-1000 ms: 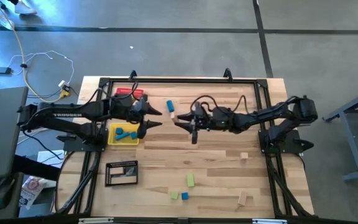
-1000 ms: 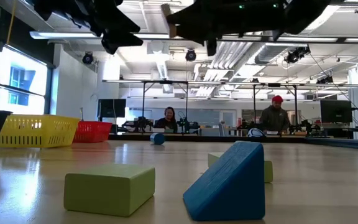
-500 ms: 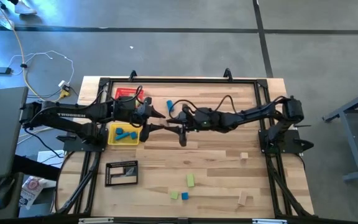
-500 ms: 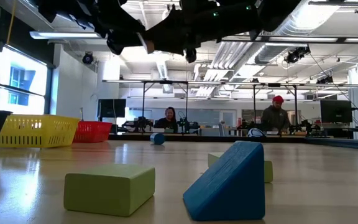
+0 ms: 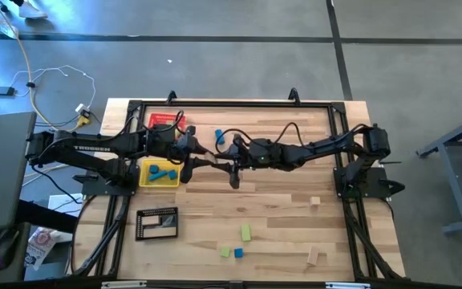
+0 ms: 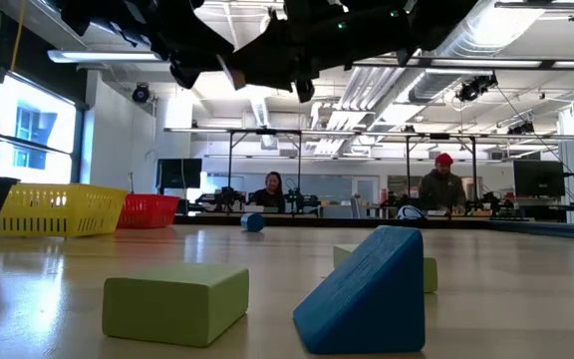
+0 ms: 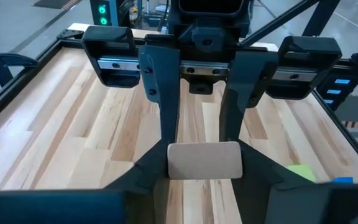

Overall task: Sort & place blocks by color
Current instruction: Put the rectangular wooden block into the black basket

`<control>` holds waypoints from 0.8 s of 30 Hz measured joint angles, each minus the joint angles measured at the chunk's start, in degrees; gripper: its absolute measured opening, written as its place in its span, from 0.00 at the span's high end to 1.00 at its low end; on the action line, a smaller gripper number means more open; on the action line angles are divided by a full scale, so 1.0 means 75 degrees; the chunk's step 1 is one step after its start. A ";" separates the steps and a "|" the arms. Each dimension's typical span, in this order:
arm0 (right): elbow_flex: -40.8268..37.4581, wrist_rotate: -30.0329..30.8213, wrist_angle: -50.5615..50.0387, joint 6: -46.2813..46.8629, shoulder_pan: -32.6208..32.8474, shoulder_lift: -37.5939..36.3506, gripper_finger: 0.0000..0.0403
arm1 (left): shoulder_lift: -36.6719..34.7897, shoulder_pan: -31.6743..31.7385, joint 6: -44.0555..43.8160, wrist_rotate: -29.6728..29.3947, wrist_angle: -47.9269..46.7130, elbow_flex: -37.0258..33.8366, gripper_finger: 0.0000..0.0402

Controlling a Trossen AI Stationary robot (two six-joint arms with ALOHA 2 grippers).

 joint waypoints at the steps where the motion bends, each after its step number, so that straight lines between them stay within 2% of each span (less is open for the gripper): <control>1: 0.0000 0.0003 -0.0018 0.0012 0.0000 -0.0001 0.74 | -0.0002 -0.0001 0.0011 -0.0010 -0.0002 0.0000 0.74; 9: -0.0004 -0.0004 -0.0392 0.0137 -0.0003 -0.0015 0.60 | -0.0008 -0.0034 0.0026 -0.0069 -0.0191 0.0000 0.74; 14: -0.0006 -0.0009 -0.0545 0.0296 0.0020 -0.0015 0.53 | -0.0060 -0.0153 -0.0009 -0.0646 -0.0974 0.0000 0.74; 19: -0.0006 -0.0009 -0.0556 0.0316 0.0019 -0.0015 0.51 | -0.0187 -0.0453 -0.0340 -0.0768 -0.2094 0.0000 0.74; 24: -0.0006 0.0029 -0.0560 0.0313 -0.0087 -0.0015 0.50 | -0.0348 -0.1256 -0.0835 -0.0756 -0.3201 -0.0003 0.74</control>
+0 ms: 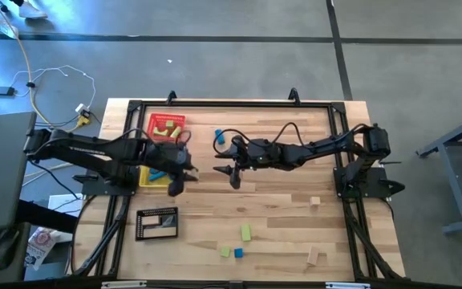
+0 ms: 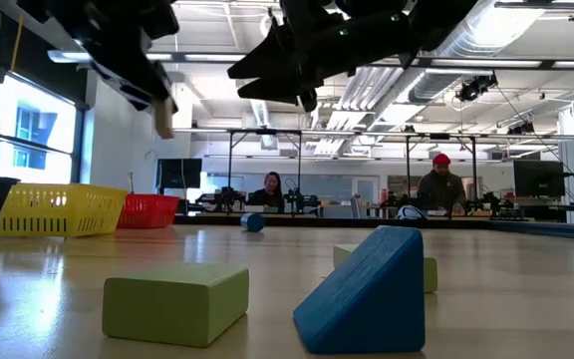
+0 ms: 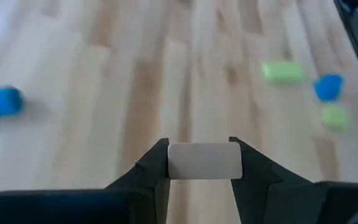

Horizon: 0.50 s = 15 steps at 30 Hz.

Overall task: Sort & place blocks by color
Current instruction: Put the rectangular wooden block into the black basket

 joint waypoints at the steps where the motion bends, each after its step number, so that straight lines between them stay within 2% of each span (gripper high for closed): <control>1: 0.0000 0.0072 -0.0010 0.0000 -0.0029 0.0000 0.50 | -0.0040 -0.0198 -0.0116 0.0010 -0.0192 0.0000 0.74; 4: 0.0000 0.0348 -0.0096 -0.0001 -0.0088 0.0000 0.50 | -0.0121 -0.0757 -0.0383 0.0025 -0.0577 0.0000 0.74; 12: 0.0000 0.0397 -0.0219 0.0140 -0.0210 0.0000 0.50 | -0.0252 -0.1858 -0.1222 0.0115 -0.1965 0.0000 0.74; 15: 0.0000 0.0808 -0.0211 0.0155 -0.0233 0.0000 0.50 | -0.0252 -0.2151 -0.1289 0.0370 -0.2238 0.0000 0.73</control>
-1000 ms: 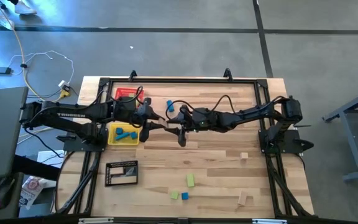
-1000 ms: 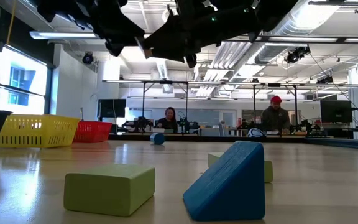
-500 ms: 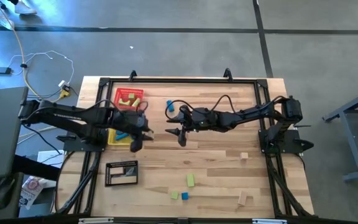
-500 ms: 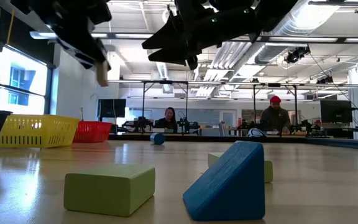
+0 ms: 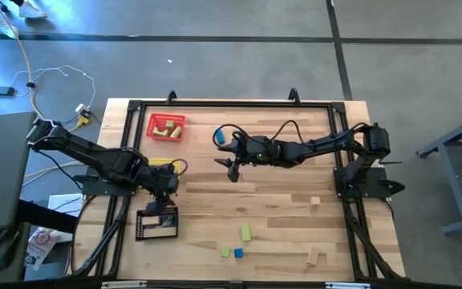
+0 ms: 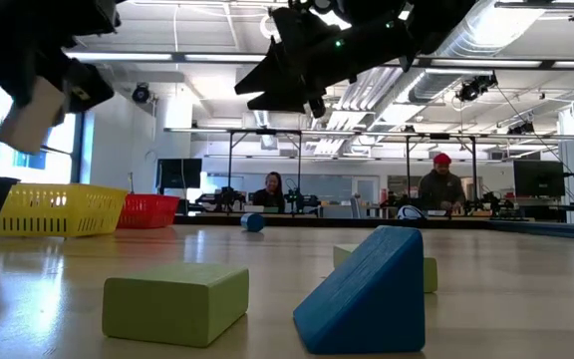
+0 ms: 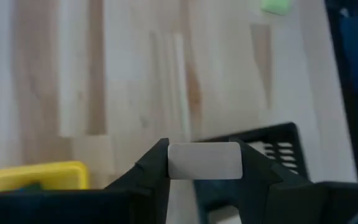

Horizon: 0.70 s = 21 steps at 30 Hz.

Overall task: Sort & place blocks by color
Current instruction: Put the rectangular wooden block into the black basket

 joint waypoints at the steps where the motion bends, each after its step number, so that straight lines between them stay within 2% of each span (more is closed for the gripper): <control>1: 0.0000 0.0226 0.0008 0.0014 -0.0006 0.0000 0.50 | 0.0000 -0.0088 -0.0120 0.0061 -0.0023 0.0000 0.73; 4: -0.0003 0.0992 0.0130 0.0179 -0.0074 0.0000 0.50 | 0.0000 -0.0324 -0.0491 0.0333 -0.0069 0.0000 0.73; 7: -0.0003 0.1354 0.0304 0.0183 -0.0223 0.0000 0.50 | 0.0000 -0.0614 -0.0686 0.0515 -0.0168 0.0000 0.73; 14: 0.0020 0.0942 0.0872 0.0224 -0.0677 0.0000 0.50 | 0.0182 -0.1188 -0.0805 0.0525 -0.0302 0.0000 0.73; 18: 0.0470 0.0924 0.0742 0.0457 -0.0803 0.0001 0.50 | 0.0526 -0.1270 -0.0802 0.0526 -0.0124 0.0002 0.73; 21: 0.0900 0.1061 0.0280 0.0383 -0.0821 0.0052 0.50 | 0.0821 -0.1267 -0.0675 0.0870 -0.0048 0.0001 0.73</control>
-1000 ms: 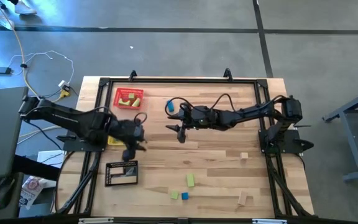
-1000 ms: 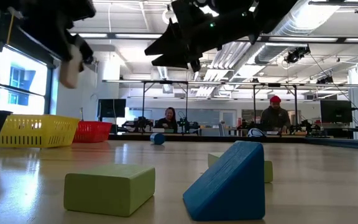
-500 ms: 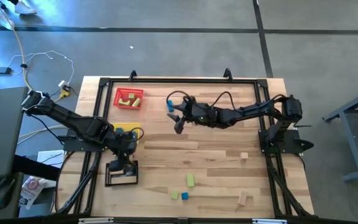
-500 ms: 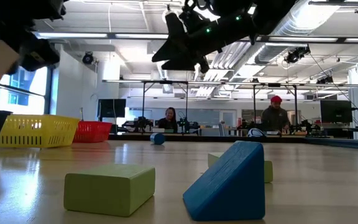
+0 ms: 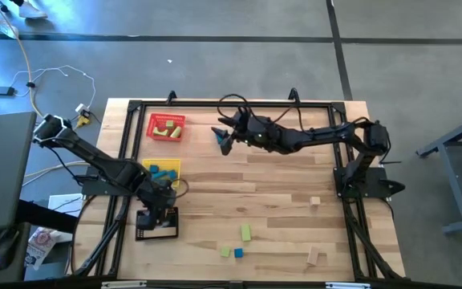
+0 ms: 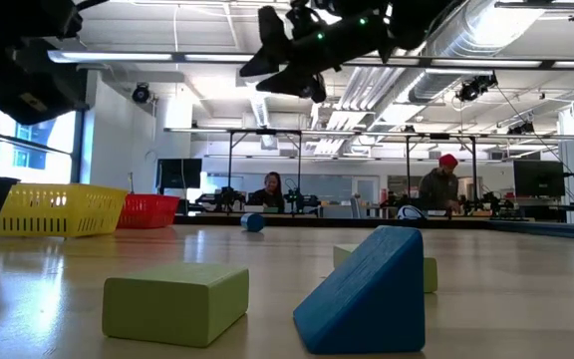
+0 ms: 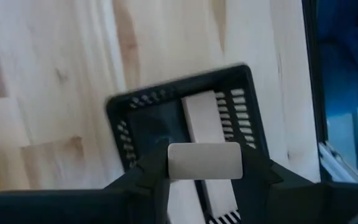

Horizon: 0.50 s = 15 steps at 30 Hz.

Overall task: Sort & place blocks by color
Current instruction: Put the rectangular wooden block into the black basket

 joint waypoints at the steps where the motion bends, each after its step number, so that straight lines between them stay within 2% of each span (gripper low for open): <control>1: 0.0155 0.0122 -0.0287 -0.0051 -0.0019 0.0019 0.50 | 0.0070 -0.0002 0.0008 0.0062 -0.0005 0.0000 0.73; 5: 0.0837 0.0512 -0.1371 0.0045 -0.0136 0.0256 0.50 | 0.0310 -0.0001 0.0009 0.0071 -0.0001 0.0007 0.72; 15: 0.2350 0.0405 -0.3647 0.1027 -0.0590 0.1451 0.50 | 0.0529 0.0002 0.0010 0.0059 -0.0085 0.0007 0.64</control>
